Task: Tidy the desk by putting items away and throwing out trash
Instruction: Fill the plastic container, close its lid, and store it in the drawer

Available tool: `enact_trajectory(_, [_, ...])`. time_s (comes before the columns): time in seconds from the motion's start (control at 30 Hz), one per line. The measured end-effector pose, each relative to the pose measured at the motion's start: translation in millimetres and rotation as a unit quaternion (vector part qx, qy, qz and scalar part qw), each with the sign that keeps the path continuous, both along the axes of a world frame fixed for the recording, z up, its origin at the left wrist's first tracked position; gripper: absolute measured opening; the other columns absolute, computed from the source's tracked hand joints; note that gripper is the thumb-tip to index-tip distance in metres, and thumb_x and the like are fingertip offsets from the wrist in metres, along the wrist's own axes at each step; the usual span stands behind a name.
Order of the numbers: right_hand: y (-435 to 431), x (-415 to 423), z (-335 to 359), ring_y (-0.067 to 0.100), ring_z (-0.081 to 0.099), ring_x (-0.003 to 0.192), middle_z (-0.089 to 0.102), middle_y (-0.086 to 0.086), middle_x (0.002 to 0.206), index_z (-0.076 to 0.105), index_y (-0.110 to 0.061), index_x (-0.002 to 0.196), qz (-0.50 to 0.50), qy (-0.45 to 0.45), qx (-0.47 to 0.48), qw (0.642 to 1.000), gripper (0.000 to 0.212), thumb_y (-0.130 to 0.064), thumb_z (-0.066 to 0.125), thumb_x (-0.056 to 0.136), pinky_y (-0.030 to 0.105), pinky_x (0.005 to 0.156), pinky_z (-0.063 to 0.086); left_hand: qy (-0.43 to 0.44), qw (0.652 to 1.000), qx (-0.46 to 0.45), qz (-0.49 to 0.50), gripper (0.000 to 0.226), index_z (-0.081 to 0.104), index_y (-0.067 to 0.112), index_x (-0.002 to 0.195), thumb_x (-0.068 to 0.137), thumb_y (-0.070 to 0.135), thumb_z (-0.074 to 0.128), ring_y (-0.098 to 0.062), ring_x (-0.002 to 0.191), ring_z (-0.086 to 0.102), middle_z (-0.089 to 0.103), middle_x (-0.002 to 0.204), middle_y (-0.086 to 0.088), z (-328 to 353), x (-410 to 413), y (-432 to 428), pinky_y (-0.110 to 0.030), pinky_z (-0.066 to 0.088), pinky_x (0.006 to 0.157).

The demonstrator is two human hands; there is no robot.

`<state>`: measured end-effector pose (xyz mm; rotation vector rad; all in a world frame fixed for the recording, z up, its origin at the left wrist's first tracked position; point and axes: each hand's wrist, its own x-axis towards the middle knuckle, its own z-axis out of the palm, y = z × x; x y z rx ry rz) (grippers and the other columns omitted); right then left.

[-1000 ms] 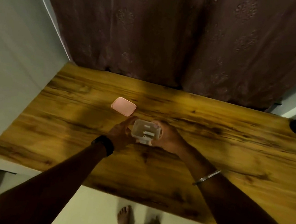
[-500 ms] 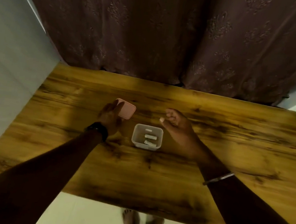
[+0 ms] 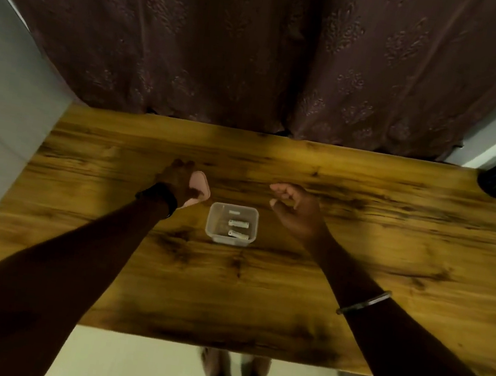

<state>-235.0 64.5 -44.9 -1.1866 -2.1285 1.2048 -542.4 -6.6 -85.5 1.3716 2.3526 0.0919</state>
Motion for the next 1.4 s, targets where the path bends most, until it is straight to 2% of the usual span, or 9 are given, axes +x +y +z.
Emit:
enact_trajectory(0.13, [-4, -1, 10, 0.007, 0.063, 0.116, 0.069, -0.006, 0.126, 0.068, -0.024, 0.130, 0.007, 0.015, -0.003, 1.000, 0.032, -0.019, 0.067, 0.099, 0.029, 0.096, 0.055, -0.002, 0.983, 0.184, 0.009, 0.013, 0.061, 0.025, 0.098, 0.096, 0.038, 0.061, -0.025, 0.081, 0.065, 0.065, 0.090, -0.002, 26, 12, -15, -0.033, 0.052, 0.062])
enact_trajectory(0.23, [-6, -7, 22, 0.006, 0.062, 0.120, 0.067, -0.009, 0.129, 0.066, -0.028, 0.132, 0.039, 0.034, -0.037, 0.998, 0.037, -0.021, 0.071, 0.096, 0.034, 0.098, 0.057, 0.011, 0.948, 0.311, -0.068, 0.023, 0.050, 0.026, 0.078, 0.098, 0.031, 0.060, -0.012, 0.050, 0.050, 0.051, 0.063, 0.008, 51, 34, -21, -0.021, 0.032, 0.047])
enact_trajectory(0.33, [-9, -18, 37, 0.007, 0.055, 0.131, 0.060, -0.012, 0.141, 0.058, -0.035, 0.140, 0.103, 0.027, -0.090, 0.990, 0.054, -0.025, 0.079, 0.090, 0.030, 0.100, 0.053, -0.022, 0.943, 0.292, -0.156, 0.018, 0.049, 0.028, 0.085, 0.092, 0.020, 0.064, -0.024, 0.062, 0.058, 0.046, 0.069, 0.016, 74, 57, -23, -0.029, 0.040, 0.059])
enact_trajectory(0.47, [-9, -29, 41, 0.003, 0.055, 0.128, 0.055, -0.017, 0.144, 0.051, -0.031, 0.147, 0.102, -0.034, -0.053, 0.993, 0.064, -0.015, 0.072, 0.089, 0.032, 0.106, 0.052, -0.019, 0.965, 0.194, -0.174, 0.056, 0.040, 0.028, 0.103, 0.072, 0.060, 0.074, -0.025, 0.085, 0.057, 0.054, 0.097, 0.003, 90, 84, -29, -0.038, 0.051, 0.070])
enact_trajectory(0.6, [-12, -27, 26, 0.008, 0.062, 0.124, 0.064, -0.008, 0.138, 0.055, -0.024, 0.145, 0.086, -0.078, -0.066, 0.991, 0.064, -0.012, 0.069, 0.083, 0.035, 0.103, 0.056, 0.032, 0.964, 0.133, -0.227, 0.101, 0.043, 0.025, 0.128, 0.051, 0.084, 0.072, -0.024, 0.109, 0.053, 0.054, 0.122, 0.002, 77, 107, -36, -0.039, 0.044, 0.091])
enact_trajectory(0.73, [-20, -19, 20, 0.006, 0.046, 0.138, 0.046, -0.012, 0.152, 0.036, -0.026, 0.160, 0.122, -0.102, -0.099, 0.982, 0.087, -0.022, 0.081, 0.085, 0.019, 0.101, 0.049, 0.045, 0.959, 0.080, -0.267, 0.119, 0.033, 0.025, 0.145, 0.050, 0.090, 0.062, -0.027, 0.129, 0.046, 0.048, 0.143, -0.001, 55, 118, -33, -0.042, 0.036, 0.109])
enact_trajectory(0.8, [-22, -14, 17, 0.009, 0.039, 0.145, 0.038, -0.009, 0.162, 0.028, -0.032, 0.162, 0.142, -0.115, -0.082, 0.980, 0.102, -0.031, 0.086, 0.079, 0.026, 0.110, 0.044, 0.051, 0.959, 0.071, -0.269, 0.124, 0.030, 0.019, 0.146, 0.049, 0.092, 0.058, -0.030, 0.132, 0.043, 0.045, 0.145, -0.007, 51, 123, -31, -0.045, 0.034, 0.113])
enact_trajectory(1.2, [-35, -1, 7, 0.012, 0.054, 0.130, 0.055, -0.005, 0.150, 0.027, -0.031, 0.162, 0.140, -0.116, 0.018, 0.983, 0.111, -0.044, 0.092, 0.072, 0.023, 0.097, 0.046, 0.004, 0.963, 0.060, -0.263, 0.109, 0.027, 0.026, 0.150, 0.064, 0.080, 0.068, -0.030, 0.136, 0.037, 0.039, 0.152, -0.006, 56, 103, -48, -0.043, 0.032, 0.113])
enact_trajectory(1.4, [-35, -6, 6, 0.020, 0.056, 0.132, 0.056, -0.003, 0.150, 0.033, -0.041, 0.155, 0.145, -0.148, 0.013, 0.978, 0.098, -0.042, 0.088, 0.074, 0.044, 0.104, 0.054, -0.006, 0.968, 0.024, -0.251, 0.105, 0.022, 0.025, 0.156, 0.074, 0.061, 0.077, -0.029, 0.139, 0.037, 0.035, 0.157, -0.005, 64, 85, -59, -0.039, 0.035, 0.110])
